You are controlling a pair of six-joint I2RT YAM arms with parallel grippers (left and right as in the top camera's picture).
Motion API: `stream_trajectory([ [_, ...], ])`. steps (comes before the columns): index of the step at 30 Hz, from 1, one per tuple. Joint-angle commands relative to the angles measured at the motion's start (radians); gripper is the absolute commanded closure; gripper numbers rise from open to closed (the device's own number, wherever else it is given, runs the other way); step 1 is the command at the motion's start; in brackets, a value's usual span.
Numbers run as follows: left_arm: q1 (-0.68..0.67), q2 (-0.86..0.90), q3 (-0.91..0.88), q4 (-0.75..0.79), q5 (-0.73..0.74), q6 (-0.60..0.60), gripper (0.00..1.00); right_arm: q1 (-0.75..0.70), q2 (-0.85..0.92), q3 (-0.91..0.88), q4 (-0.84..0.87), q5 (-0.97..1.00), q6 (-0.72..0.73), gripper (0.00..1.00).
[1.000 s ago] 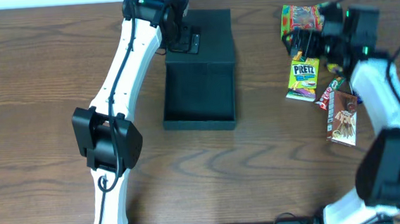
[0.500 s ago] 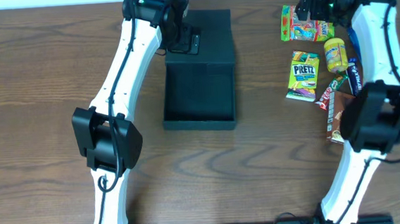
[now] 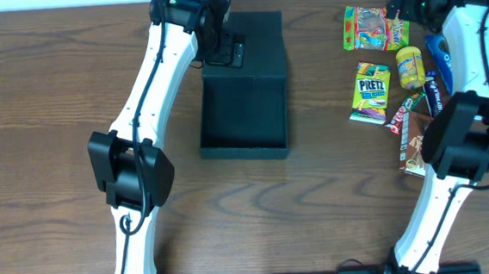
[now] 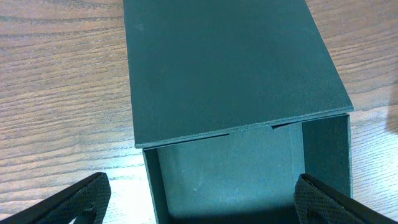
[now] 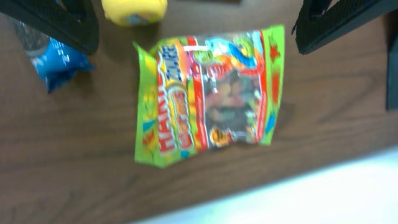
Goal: Pack container
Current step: 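Reach the right gripper to the green gummy-worm bag, then grasp the green gummy-worm bag with the right gripper and lift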
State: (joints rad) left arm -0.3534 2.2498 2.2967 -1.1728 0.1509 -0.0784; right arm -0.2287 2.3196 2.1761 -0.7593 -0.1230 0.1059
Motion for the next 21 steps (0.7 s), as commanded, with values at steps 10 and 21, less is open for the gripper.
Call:
stream_trajectory([
  [10,0.006,0.005,0.016,-0.006,0.0,-0.008,0.05,0.004,0.125,0.02,0.116,-0.008,0.008,0.01],
  [21,0.006,0.005,0.016,-0.032,0.0,-0.008,0.05,0.005,0.249,0.02,0.142,-0.016,0.01,0.01],
])
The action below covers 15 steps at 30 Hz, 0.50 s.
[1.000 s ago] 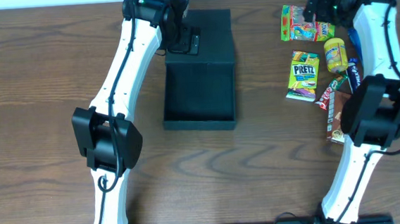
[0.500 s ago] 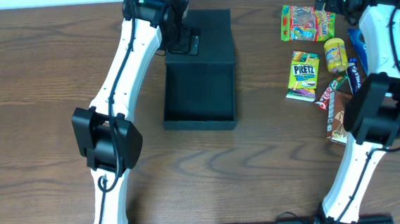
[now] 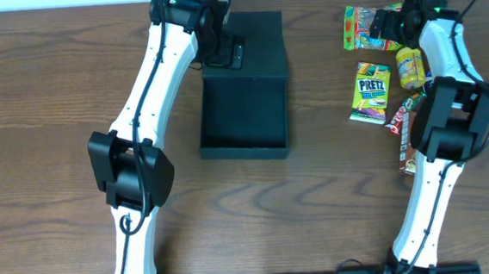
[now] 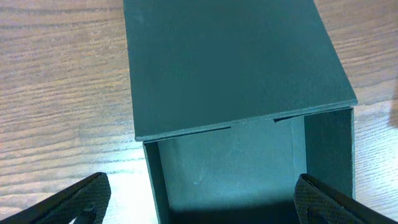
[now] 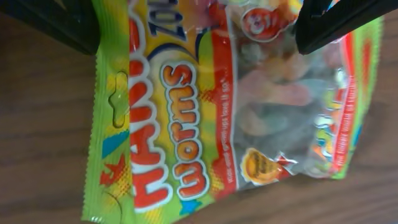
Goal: Pack container
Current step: 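Grasp the green gummy-worm bag with the right gripper and lift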
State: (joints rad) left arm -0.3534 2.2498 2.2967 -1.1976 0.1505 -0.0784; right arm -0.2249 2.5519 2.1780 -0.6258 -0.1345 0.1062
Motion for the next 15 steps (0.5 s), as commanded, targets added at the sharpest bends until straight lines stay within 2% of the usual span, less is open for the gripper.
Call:
stream_trajectory([
  [1,0.006,0.005,0.016,-0.01,0.0,-0.008,0.05,0.002,0.024,0.018,0.014,-0.005,0.009,0.01],
  [5,0.006,0.005,0.016,-0.011,0.0,-0.008,0.05,0.004,0.045,0.018,0.026,-0.005,0.009,0.02],
  [7,0.006,0.005,0.016,-0.011,0.0,-0.008,0.05,0.005,0.051,0.018,0.023,-0.005,0.009,0.16],
  [8,0.006,0.005,0.016,-0.01,0.0,-0.008,0.04,0.005,0.052,0.018,0.022,-0.005,0.009,0.26],
  [10,0.006,0.005,0.016,-0.01,0.0,-0.008,0.05,0.006,0.052,0.018,0.023,-0.005,0.009,0.53],
  [15,0.006,0.005,0.016,-0.01,-0.001,-0.007,0.04,0.008,0.051,0.018,0.028,-0.011,0.009,0.76],
])
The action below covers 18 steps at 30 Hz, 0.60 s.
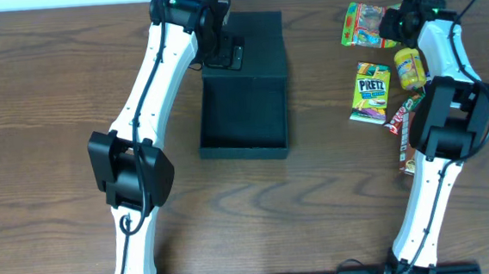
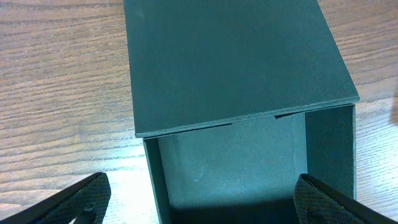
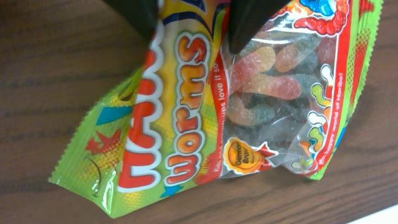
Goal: Pack container
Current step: 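Grasp the green gummy-worm bag with the right gripper and lift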
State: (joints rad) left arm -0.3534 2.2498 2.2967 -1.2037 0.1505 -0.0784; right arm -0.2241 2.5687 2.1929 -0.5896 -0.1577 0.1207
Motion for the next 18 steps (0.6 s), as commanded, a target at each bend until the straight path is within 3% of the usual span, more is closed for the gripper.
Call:
stream_trajectory([
  [1,0.006,0.005,0.016,-0.003,-0.002,-0.007,0.04,0.007,0.035,0.003,-0.008,0.007,-0.005,0.78],
  [6,0.008,0.005,0.016,-0.003,-0.025,-0.008,0.04,0.007,0.026,0.026,-0.012,-0.051,-0.006,0.95],
  [11,0.008,0.005,0.016,-0.003,-0.092,-0.008,0.05,0.01,-0.019,0.11,-0.048,-0.122,-0.025,0.99],
  [18,0.034,0.005,0.025,0.003,-0.128,-0.027,0.02,0.069,-0.145,0.268,-0.292,-0.195,-0.268,0.99],
])
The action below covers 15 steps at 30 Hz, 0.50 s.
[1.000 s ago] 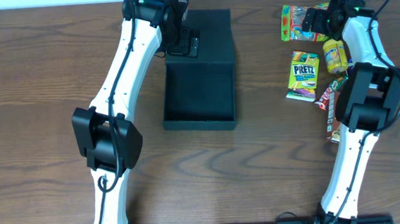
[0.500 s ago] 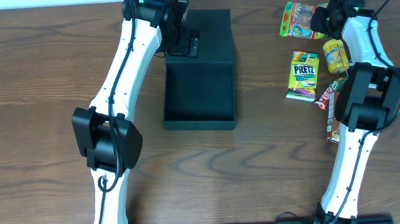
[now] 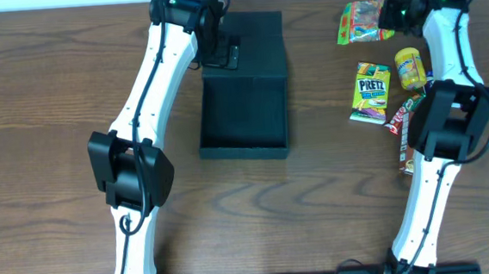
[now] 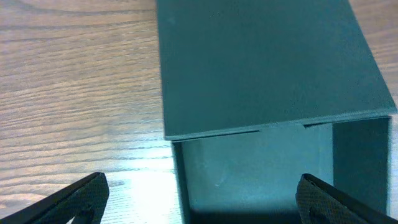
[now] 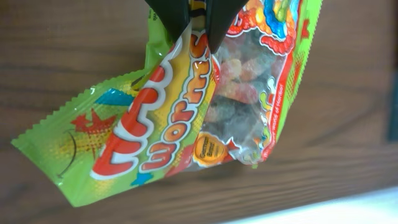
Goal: Pack container
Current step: 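Grasp the green gummy-worm bag with the right gripper and lift, then carry the gummy bag left and lower it into the box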
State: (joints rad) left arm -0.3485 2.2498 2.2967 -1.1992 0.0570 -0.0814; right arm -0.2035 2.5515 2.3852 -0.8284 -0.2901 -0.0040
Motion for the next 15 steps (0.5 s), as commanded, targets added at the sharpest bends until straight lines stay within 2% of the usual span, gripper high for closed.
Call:
stream_trajectory([
  [1,0.037,0.005,0.028,-0.002,-0.035,-0.032,0.02,0.062,-0.148,0.085,-0.087,-0.063,-0.174,0.99],
  [9,0.186,-0.042,0.039,-0.005,-0.034,-0.035,0.02,0.195,-0.328,0.093,-0.31,-0.226,-0.443,0.99],
  [15,0.303,-0.06,0.039,-0.016,0.025,-0.03,0.04,0.3,-0.357,0.092,-0.541,-0.331,-0.623,0.99],
])
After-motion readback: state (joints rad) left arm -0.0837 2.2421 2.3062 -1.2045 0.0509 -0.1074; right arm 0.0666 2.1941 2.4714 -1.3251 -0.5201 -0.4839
